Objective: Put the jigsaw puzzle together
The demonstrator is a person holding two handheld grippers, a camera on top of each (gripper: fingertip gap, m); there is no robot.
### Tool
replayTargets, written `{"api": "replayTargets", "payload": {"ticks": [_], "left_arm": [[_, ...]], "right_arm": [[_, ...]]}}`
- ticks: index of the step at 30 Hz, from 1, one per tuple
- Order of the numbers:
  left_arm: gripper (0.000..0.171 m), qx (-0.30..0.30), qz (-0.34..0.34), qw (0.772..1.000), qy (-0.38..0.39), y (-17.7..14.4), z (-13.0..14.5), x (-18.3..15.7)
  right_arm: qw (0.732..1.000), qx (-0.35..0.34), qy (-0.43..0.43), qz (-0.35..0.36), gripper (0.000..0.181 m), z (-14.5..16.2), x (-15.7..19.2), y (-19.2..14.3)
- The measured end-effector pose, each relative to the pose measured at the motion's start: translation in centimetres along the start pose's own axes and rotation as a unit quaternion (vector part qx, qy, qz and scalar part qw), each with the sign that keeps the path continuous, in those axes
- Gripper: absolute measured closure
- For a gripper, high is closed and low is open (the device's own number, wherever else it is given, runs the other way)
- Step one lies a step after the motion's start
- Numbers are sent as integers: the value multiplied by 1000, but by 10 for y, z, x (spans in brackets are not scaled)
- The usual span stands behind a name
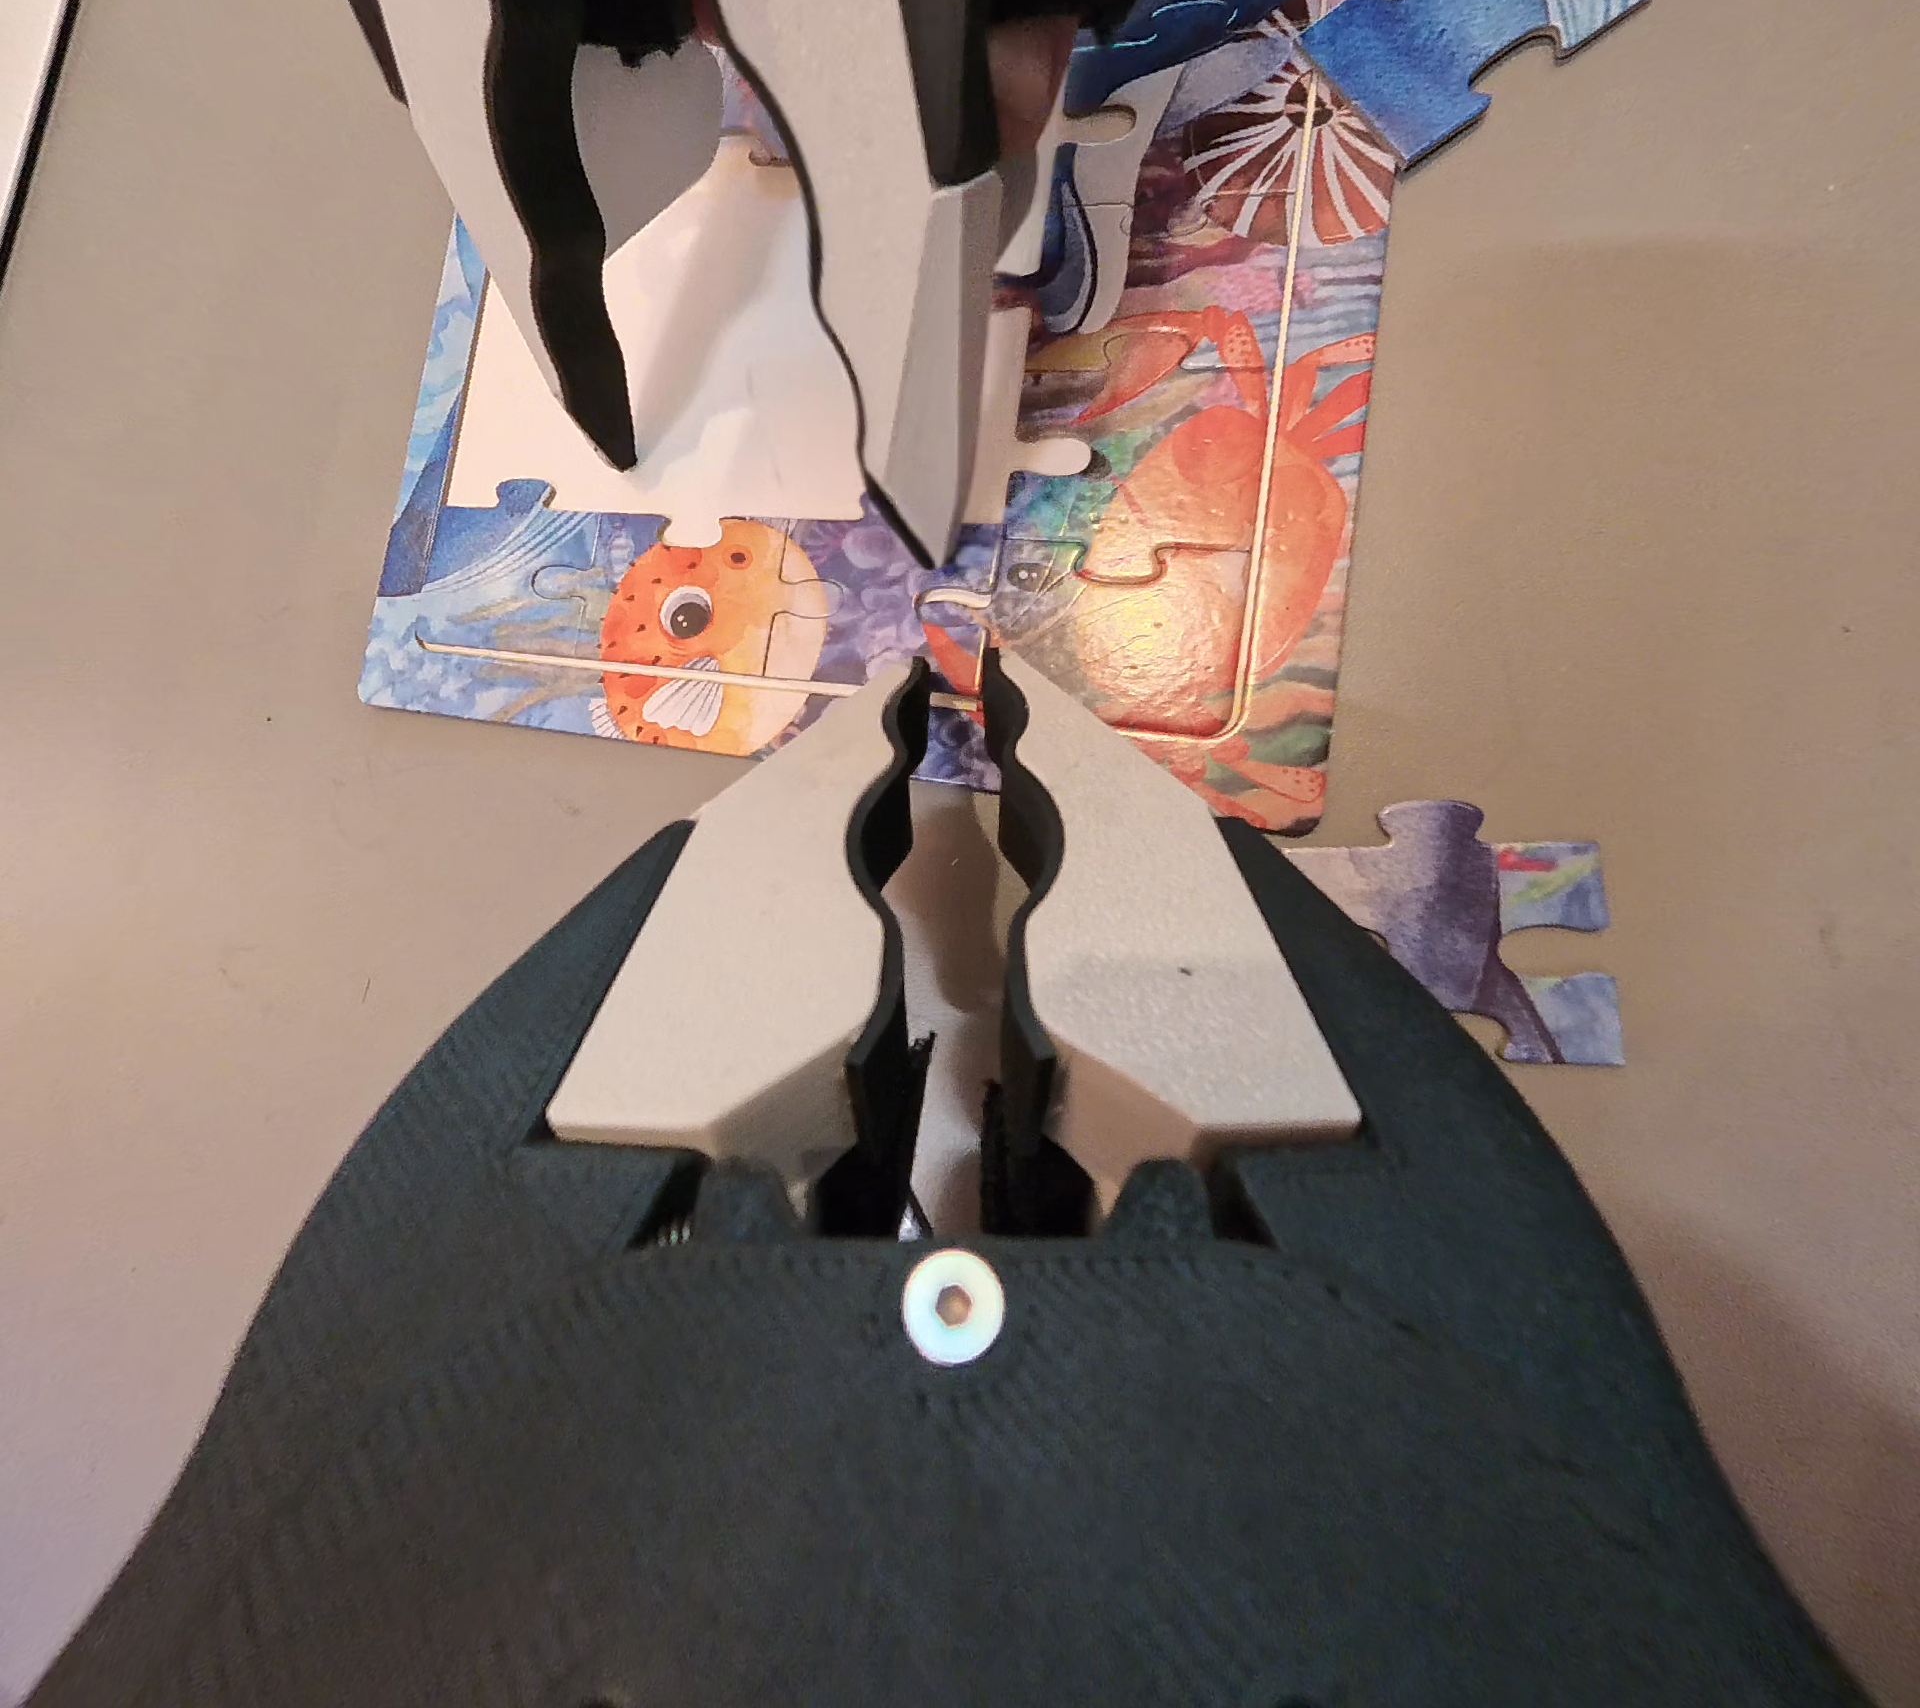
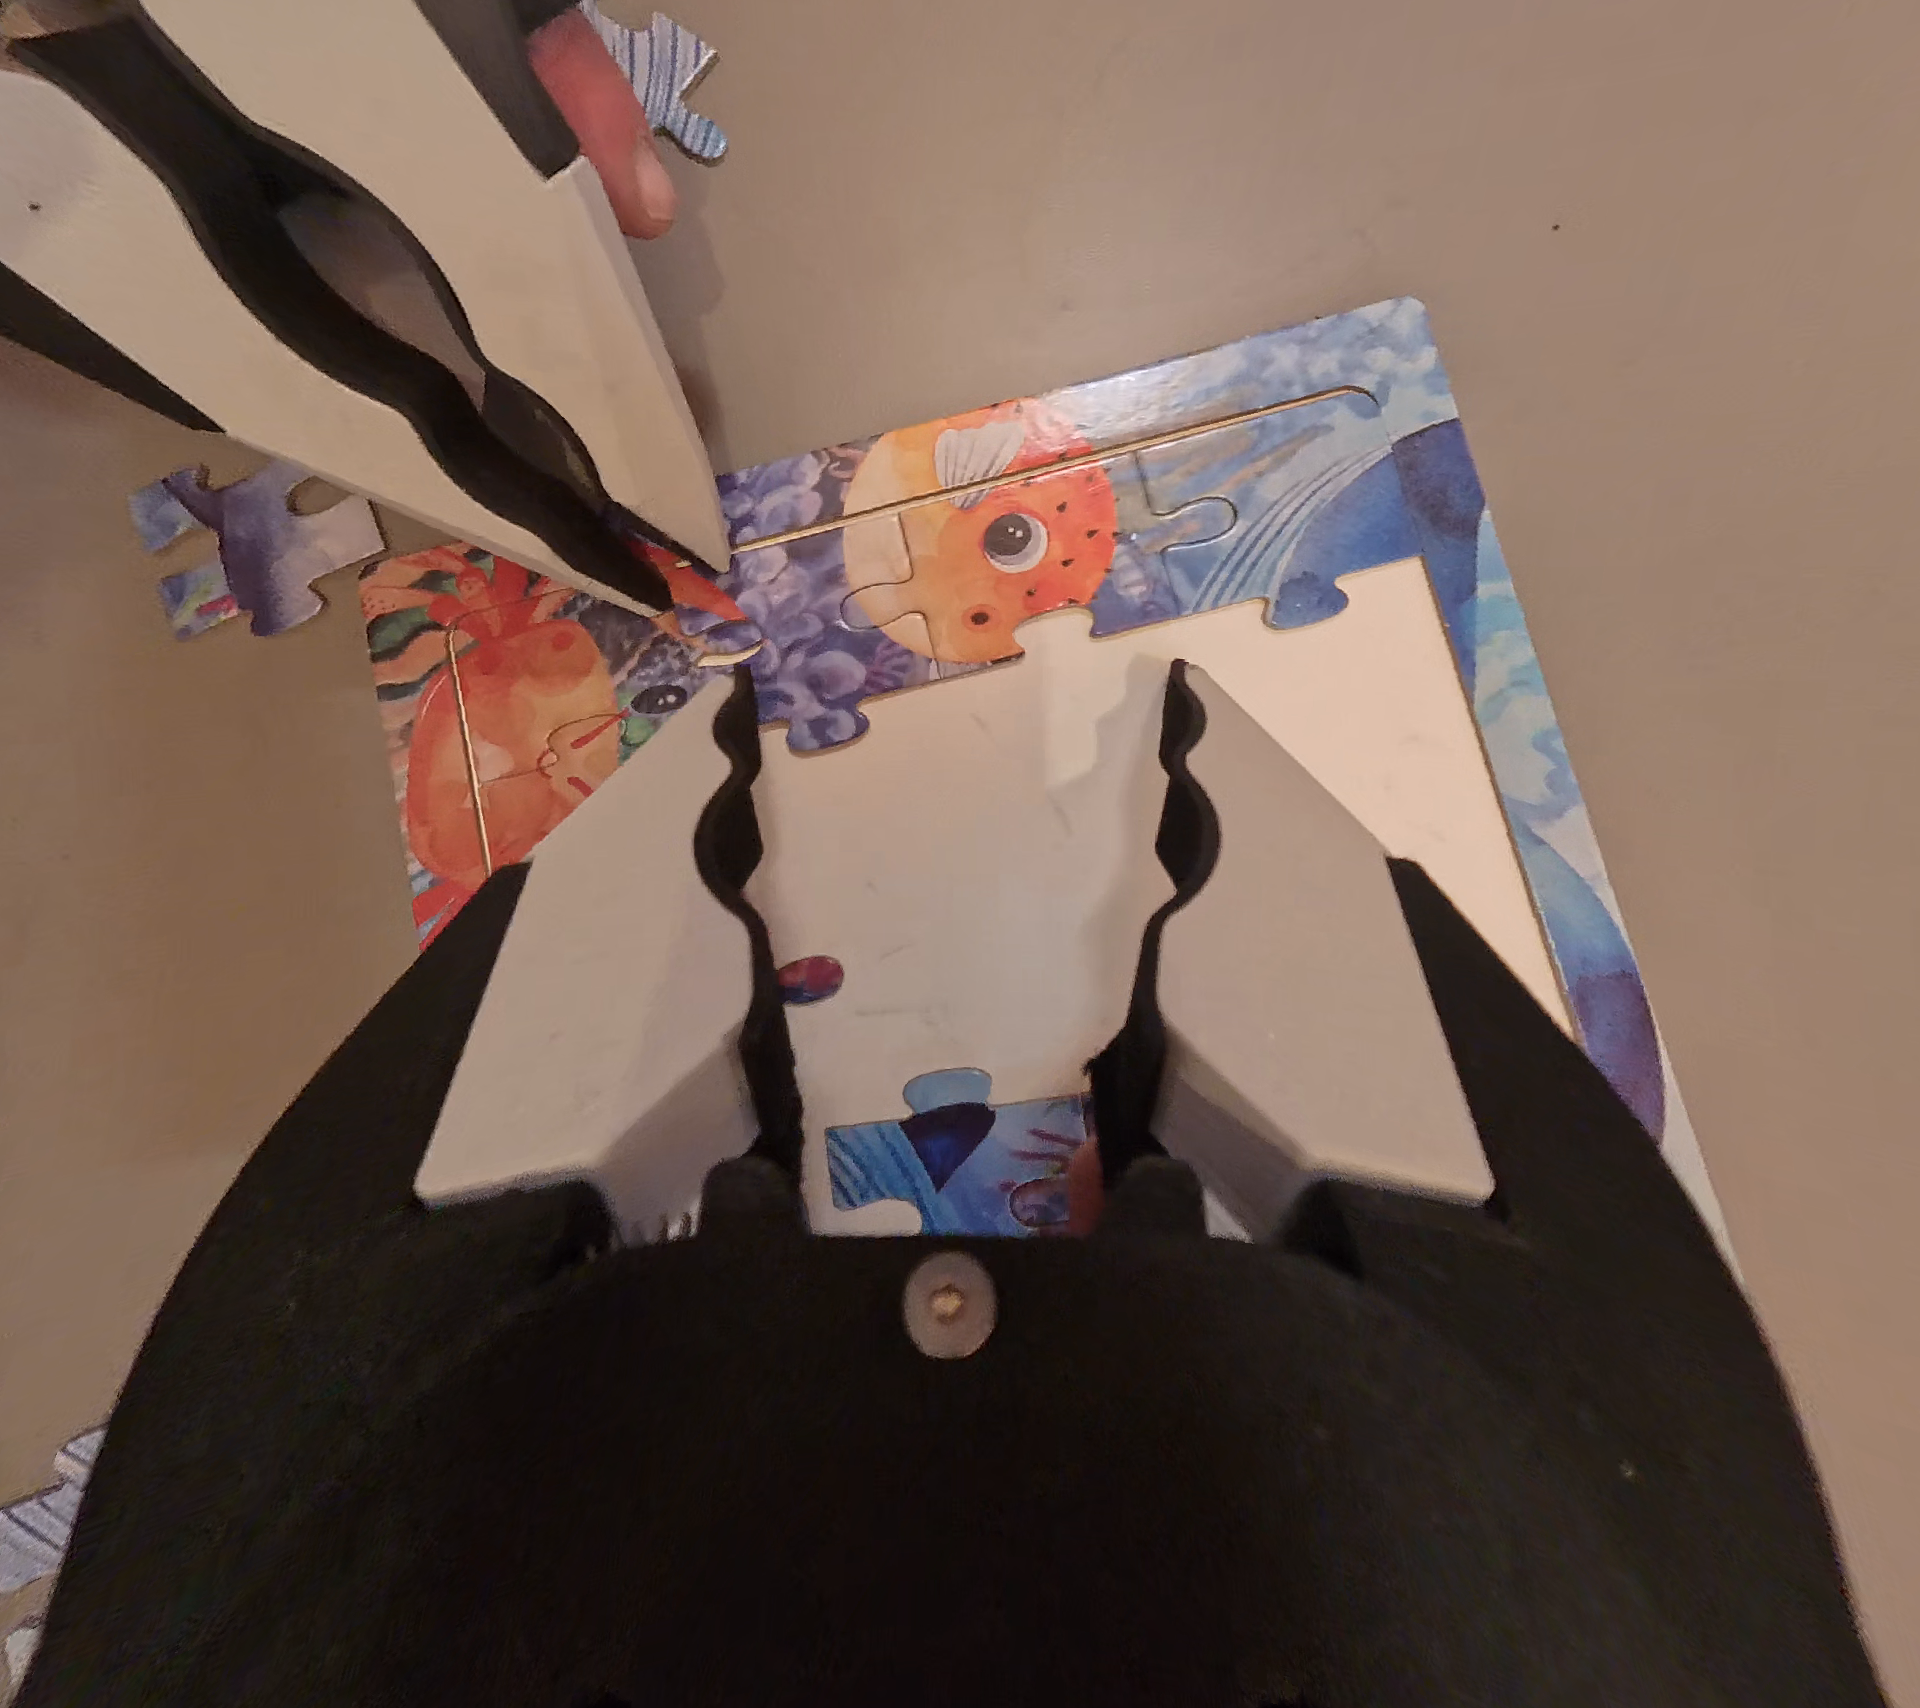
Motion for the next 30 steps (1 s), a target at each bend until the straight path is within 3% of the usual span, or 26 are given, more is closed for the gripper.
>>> {"api": "replayTargets", "payload": {"ticks": [5,9,30], "left_arm": [[164,0,0,1000,-2,0,0,0],[164,1,1,1000,-4,0,1,0],[165,4,-5,1000,-21,-2,5,3]], "right_arm": [[1000,-1,0,-1,108,0,2,0],[1000,6,1,-16,94,0,7,1],[1000,7,6,6,101,0,4,2]]}}
Point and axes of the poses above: each gripper's, where its closed fingertips meet, y out along the fingers, z out of its underside, x = y × z across the jaws, the point moved 2 cm from there along -y, back along the fingers, and after that the axes turned 9 degrees about -z, right-handed, at the moved point
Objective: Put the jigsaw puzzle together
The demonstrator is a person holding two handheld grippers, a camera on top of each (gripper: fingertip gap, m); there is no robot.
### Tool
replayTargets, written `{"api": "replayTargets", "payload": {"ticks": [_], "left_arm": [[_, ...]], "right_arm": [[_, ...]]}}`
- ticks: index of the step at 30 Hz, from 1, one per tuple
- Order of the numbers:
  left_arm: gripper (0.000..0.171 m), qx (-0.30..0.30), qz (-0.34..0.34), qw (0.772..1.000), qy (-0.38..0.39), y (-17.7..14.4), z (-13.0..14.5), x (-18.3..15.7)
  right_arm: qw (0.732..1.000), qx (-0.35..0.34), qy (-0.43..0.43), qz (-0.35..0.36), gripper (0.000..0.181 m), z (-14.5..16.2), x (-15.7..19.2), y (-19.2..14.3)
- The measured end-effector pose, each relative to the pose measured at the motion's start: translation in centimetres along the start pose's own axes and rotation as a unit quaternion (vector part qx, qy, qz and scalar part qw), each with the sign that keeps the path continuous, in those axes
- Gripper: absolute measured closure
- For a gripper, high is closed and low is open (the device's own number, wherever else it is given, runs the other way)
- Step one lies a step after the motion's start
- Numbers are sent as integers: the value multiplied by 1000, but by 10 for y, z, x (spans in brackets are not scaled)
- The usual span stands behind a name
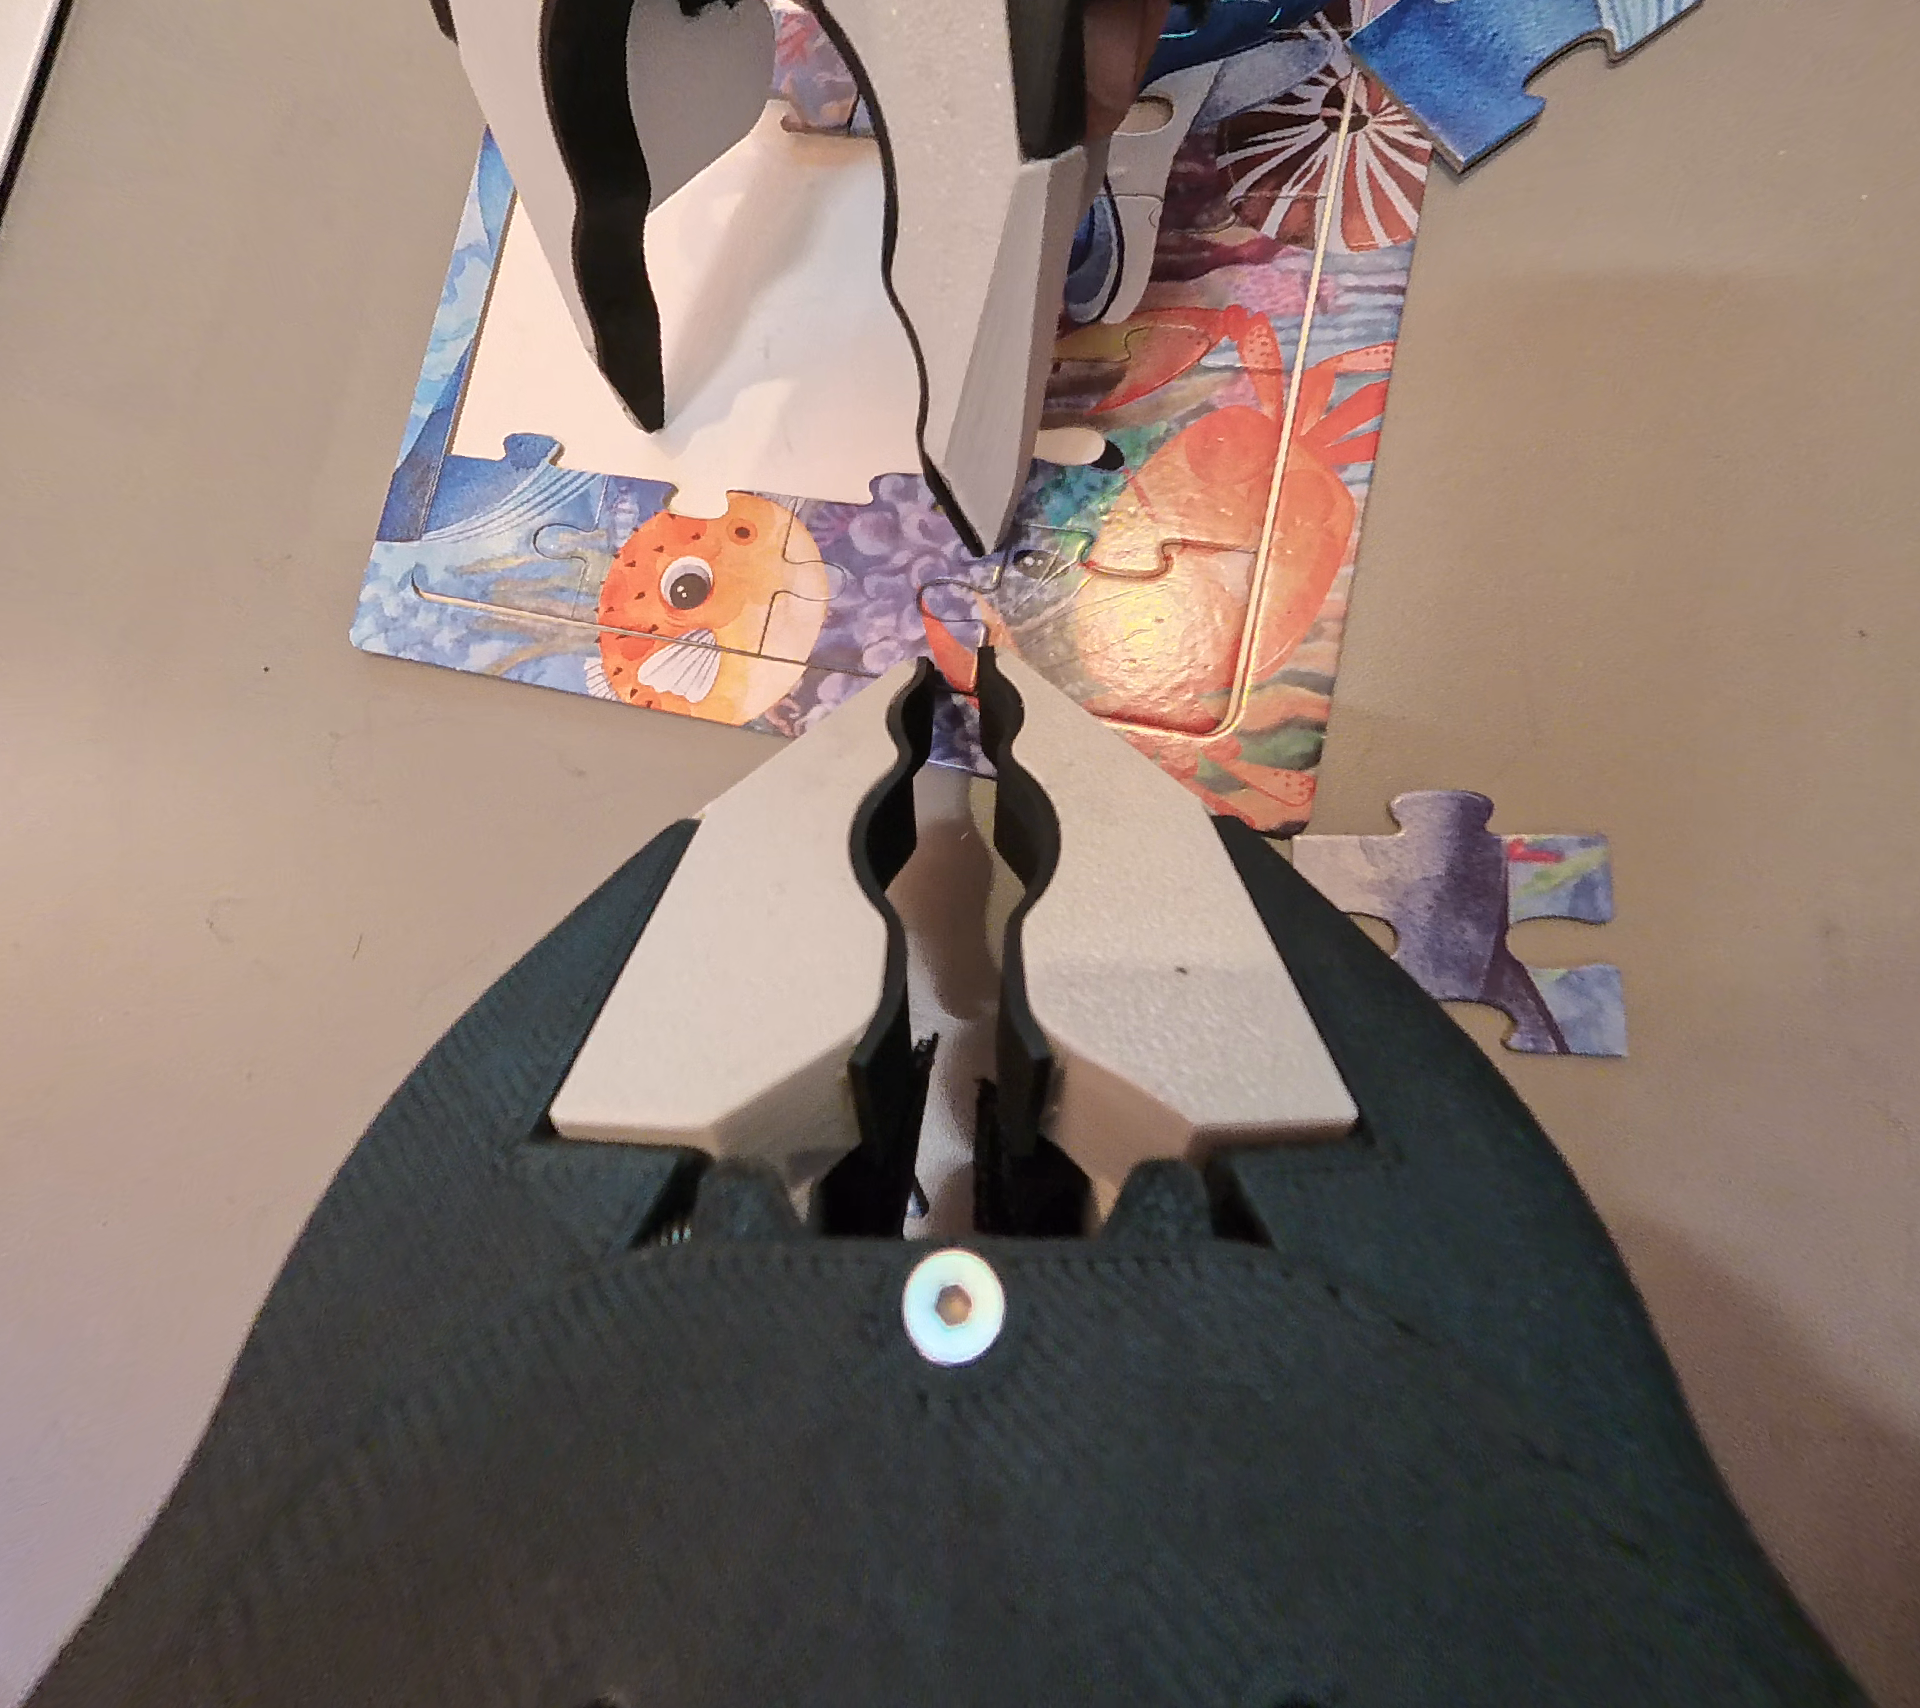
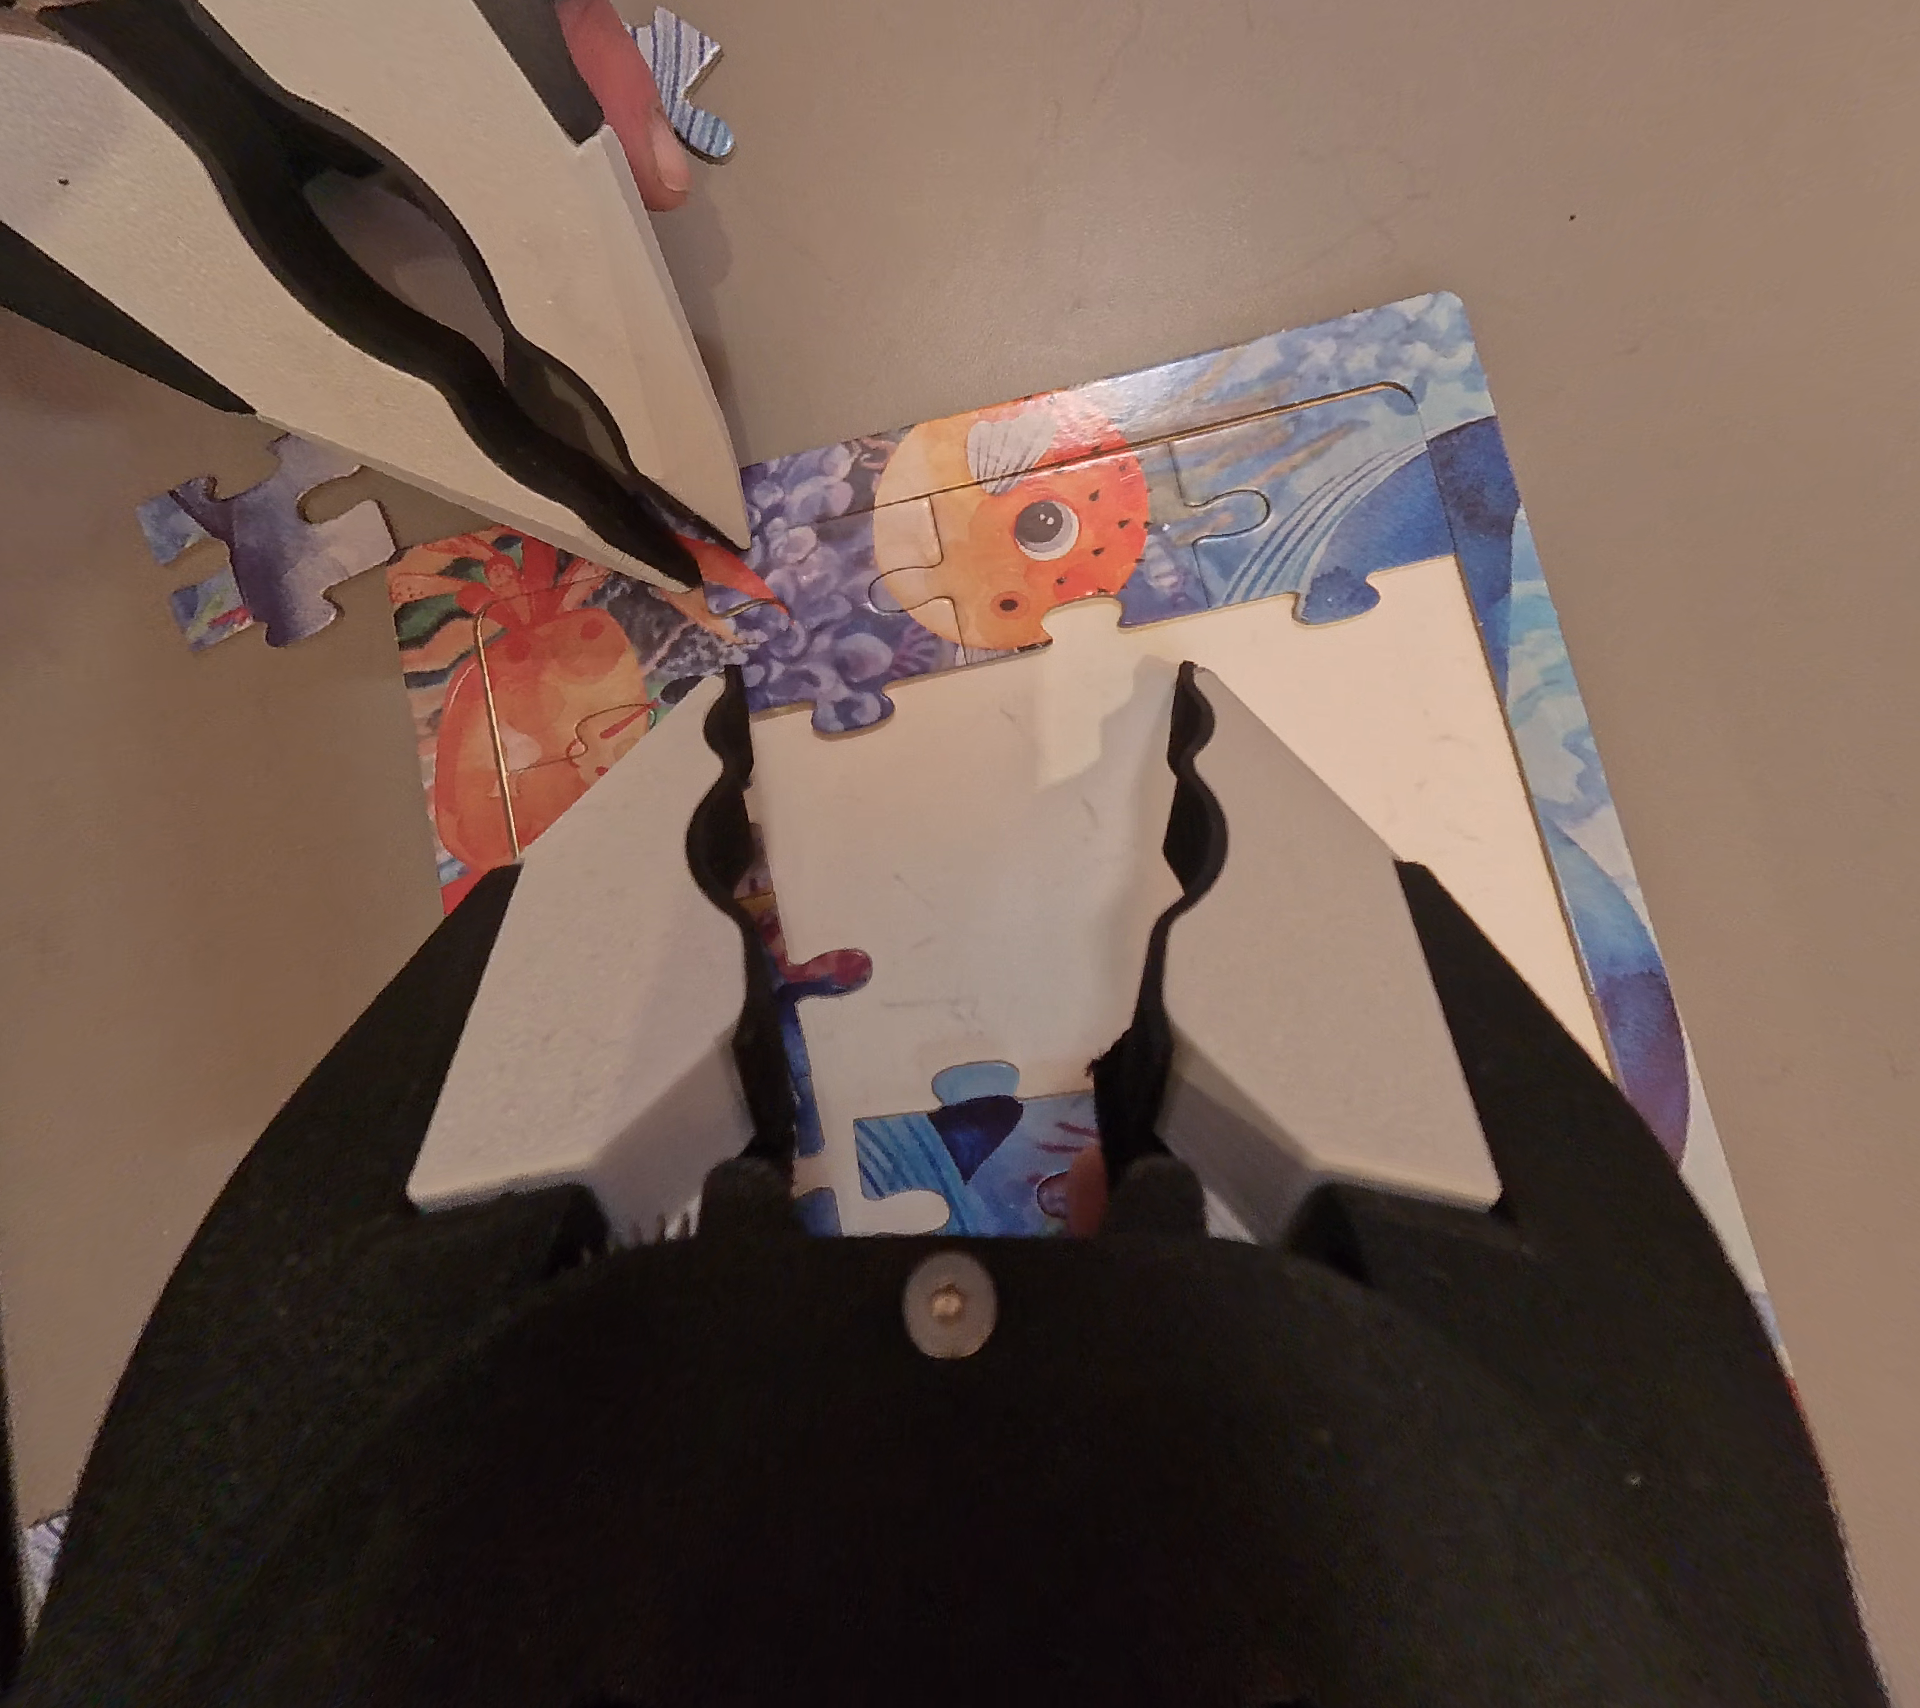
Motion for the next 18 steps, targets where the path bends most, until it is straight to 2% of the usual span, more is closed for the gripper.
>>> {"api": "replayTargets", "payload": {"ticks": [18], "left_arm": [[170,-1,-5,1000,11,1,-2,-2]], "right_arm": [[1000,7,0,5,108,0,1,1]]}}
Point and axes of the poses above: each gripper's, where its closed fingertips meet, y out along the fingers, z out of its underside, x = y × z across the jaws, the point moved 2 cm from there along -y, back along the fingers, and after that the axes turned 9 degrees about -z, right-handed, at the moved point
